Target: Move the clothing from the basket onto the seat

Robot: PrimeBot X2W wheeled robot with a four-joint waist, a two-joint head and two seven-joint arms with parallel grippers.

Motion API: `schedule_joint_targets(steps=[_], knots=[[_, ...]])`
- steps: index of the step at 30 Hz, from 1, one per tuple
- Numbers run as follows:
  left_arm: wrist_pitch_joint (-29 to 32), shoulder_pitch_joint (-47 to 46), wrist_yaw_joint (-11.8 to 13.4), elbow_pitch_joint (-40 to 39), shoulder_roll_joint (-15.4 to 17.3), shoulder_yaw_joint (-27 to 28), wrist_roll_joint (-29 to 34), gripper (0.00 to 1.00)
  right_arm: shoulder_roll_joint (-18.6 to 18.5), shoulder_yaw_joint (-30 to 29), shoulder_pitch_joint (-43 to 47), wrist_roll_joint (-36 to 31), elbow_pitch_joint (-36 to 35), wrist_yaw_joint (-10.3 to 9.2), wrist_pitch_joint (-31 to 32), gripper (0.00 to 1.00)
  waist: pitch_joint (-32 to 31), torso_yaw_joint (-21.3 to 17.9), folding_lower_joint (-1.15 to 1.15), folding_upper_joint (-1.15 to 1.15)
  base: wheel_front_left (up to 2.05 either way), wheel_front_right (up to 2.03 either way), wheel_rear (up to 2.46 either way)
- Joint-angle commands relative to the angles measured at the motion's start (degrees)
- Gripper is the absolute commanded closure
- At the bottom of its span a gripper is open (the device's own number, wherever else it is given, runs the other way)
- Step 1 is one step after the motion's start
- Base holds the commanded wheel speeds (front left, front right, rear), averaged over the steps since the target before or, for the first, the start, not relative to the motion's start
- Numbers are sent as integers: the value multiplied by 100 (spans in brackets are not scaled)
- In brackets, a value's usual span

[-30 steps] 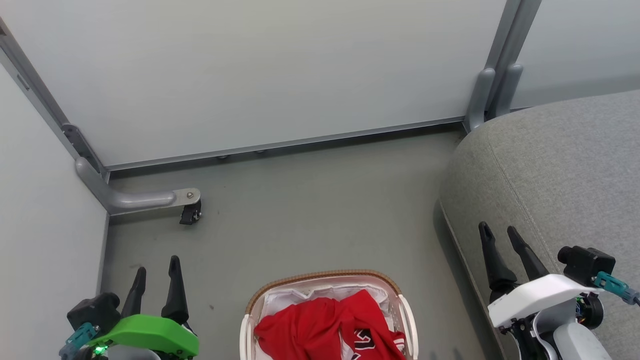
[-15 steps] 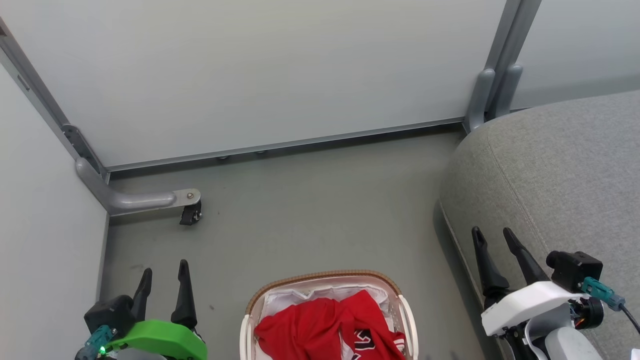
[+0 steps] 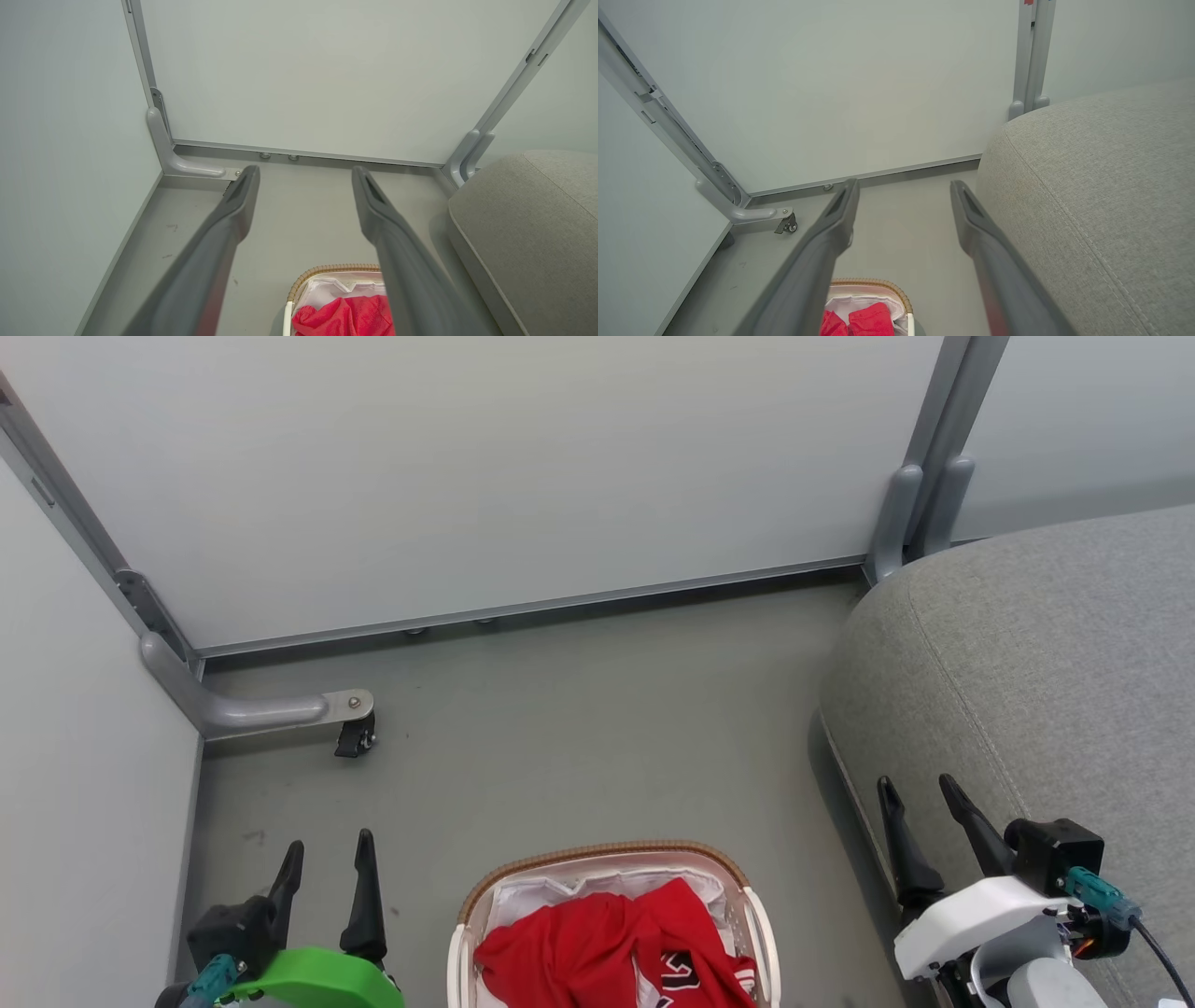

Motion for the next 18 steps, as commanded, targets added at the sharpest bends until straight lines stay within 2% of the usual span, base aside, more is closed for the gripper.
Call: schedule_joint_targets(steps=[1, 18], knots=[[-59, 88, 31, -49, 18, 3, 49, 0, 12, -15, 39, -133, 23, 2, -53, 0, -2, 2, 0, 0, 0, 0, 0], [-245, 147, -2, 56, 23, -228, 551, 0, 78, -103, -59, -1026, 185, 2, -228, 0, 67, -32, 0, 0, 0, 0, 0]])
